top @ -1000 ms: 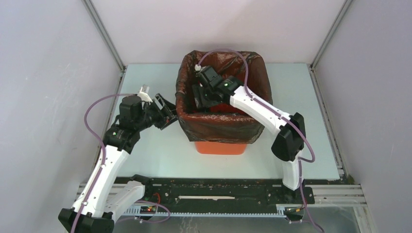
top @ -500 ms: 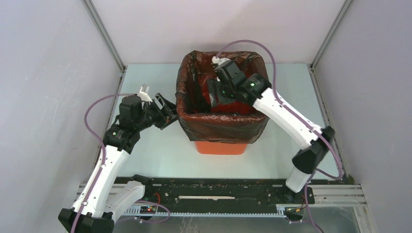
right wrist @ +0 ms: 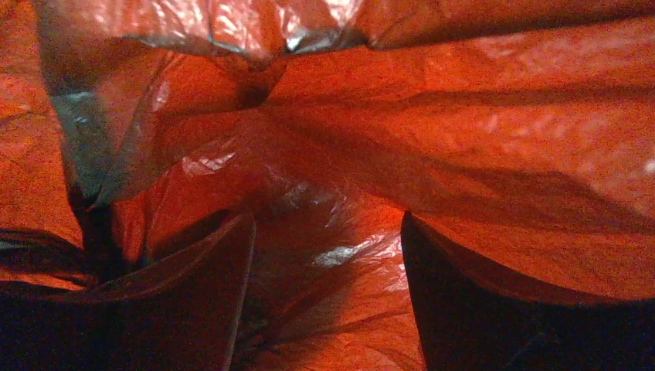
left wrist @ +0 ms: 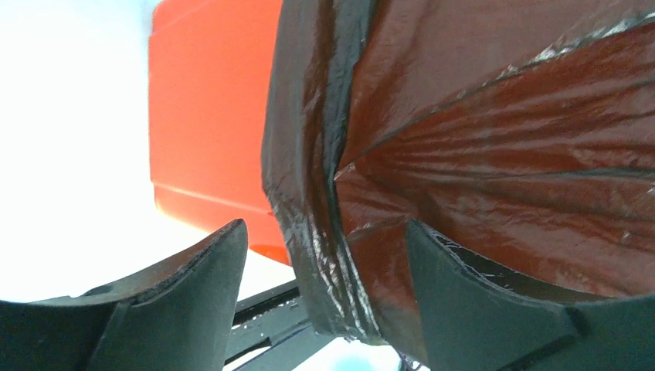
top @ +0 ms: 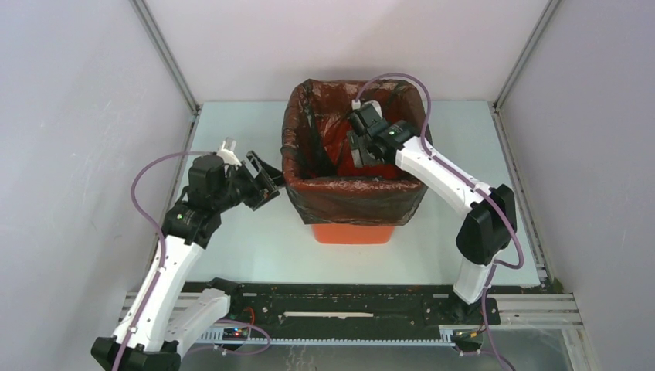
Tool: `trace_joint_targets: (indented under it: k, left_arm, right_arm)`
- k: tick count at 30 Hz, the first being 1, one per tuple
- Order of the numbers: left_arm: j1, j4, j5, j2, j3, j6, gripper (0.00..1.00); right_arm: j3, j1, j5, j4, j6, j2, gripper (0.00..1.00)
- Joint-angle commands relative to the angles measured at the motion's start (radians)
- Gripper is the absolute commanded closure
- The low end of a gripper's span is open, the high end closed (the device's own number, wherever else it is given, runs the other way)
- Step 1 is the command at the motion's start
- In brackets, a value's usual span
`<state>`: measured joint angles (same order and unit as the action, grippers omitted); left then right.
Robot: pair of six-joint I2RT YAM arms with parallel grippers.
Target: Put the trash bags into the trash bin
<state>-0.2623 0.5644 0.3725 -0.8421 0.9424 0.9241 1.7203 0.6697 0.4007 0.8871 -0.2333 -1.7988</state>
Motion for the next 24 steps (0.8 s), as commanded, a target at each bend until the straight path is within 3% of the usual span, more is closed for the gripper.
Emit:
trace_joint_targets:
  k: [1,9,13,19,24]
  left_arm:
    - [-0.008,0.076,-0.064,0.057,0.054,-0.053,0.19]
    - [-0.001,0.304,-0.263,0.133,0.156,-0.153,0.04]
    - [0.003,0.382,-0.344,0.155,0.291,-0.178,0.03]
    - [0.003,0.303,-0.357,0.130,0.541,-0.189,0.00]
    - [0.003,0.121,-0.346,0.119,0.681,-0.263,0.00]
  right_arm:
    - [-0.006,0.000,0.021,-0.108,0.027,0.018,0.22]
    - [0.182,0.070,-0.043,0.054,0.024,0.077,0.19]
    - [0.308,0.122,-0.051,0.179,0.023,0.149,0.18]
    - [0.510,0.145,-0.043,0.314,0.039,0.281,0.11]
    - [0.626,0.161,0.095,0.414,0.036,0.404,0.08]
